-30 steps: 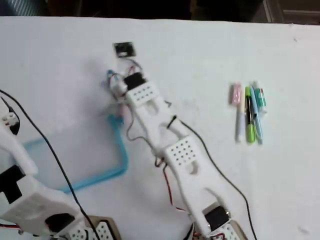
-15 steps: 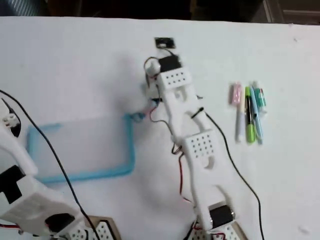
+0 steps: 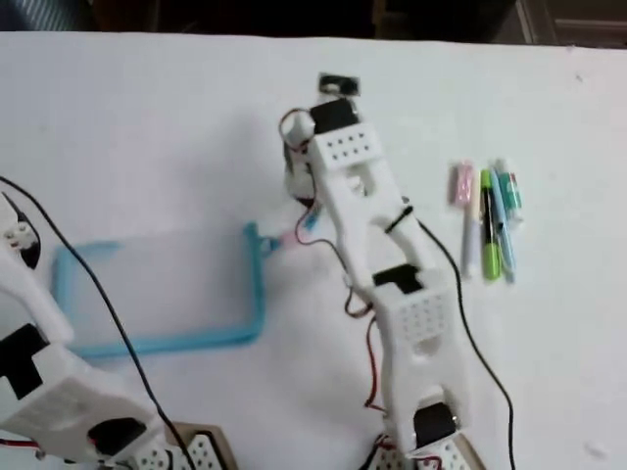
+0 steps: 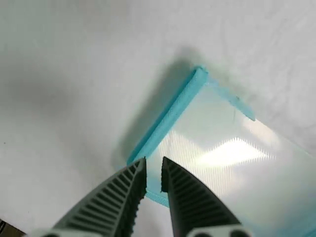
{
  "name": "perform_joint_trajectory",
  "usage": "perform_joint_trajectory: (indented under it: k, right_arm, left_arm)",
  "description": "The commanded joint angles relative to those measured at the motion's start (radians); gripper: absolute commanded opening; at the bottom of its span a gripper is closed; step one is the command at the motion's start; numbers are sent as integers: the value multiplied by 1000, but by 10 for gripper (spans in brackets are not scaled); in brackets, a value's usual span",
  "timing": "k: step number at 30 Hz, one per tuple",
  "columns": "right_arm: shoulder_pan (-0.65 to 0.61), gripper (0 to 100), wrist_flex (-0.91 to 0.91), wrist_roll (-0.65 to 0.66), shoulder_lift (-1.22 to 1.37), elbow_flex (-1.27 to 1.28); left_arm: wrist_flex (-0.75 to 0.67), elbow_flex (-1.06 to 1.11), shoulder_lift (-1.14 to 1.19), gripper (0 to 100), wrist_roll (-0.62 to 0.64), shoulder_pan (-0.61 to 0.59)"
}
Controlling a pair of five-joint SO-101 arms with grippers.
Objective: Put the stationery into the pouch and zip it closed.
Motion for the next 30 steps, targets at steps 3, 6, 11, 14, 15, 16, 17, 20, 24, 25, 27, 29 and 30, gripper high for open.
perform_joint_trajectory:
  k: [3, 6, 11, 14, 15, 16, 17, 20, 24, 25, 27, 29, 30]
  right_arm:
    - [-59, 265, 16, -245, -165, 120]
    - [-93, 279, 13, -313, -168, 178]
    - [-102, 298, -53, -446, -108, 216]
    - [-105, 298, -74, -482, -25, 207]
    - [-107, 298, -85, -489, 1, 195]
    - [-105, 298, -94, -496, 25, 183]
    - [-105, 298, -104, -496, 50, 166]
    - [-105, 298, -114, -506, 120, 100]
    - [-105, 298, -82, -535, 185, -9]
    - [-107, 298, -64, -535, 186, -38]
    - [-113, 298, -15, -535, 186, -98]
    - [-120, 298, 19, -528, 180, -157]
    - [-119, 298, 16, -528, 174, -169]
  left_arm:
    - [3, -5, -42, 81, 6, 12]
    - [5, -5, -44, 80, 6, 12]
    - [32, -2, -58, 80, 6, 5]
    - [25, 41, -64, 80, 6, 5]
    - [21, 54, -64, 80, 6, 5]
    - [21, 64, -67, 80, 6, 5]
    - [18, 77, -67, 80, 6, 5]
    - [18, 89, -67, 80, 6, 5]
    - [20, 84, -67, 80, 6, 5]
    - [21, 83, -67, 80, 6, 5]
    - [25, 83, -67, 80, 6, 5]
    - [25, 83, -67, 80, 6, 5]
    - [25, 83, -67, 80, 6, 5]
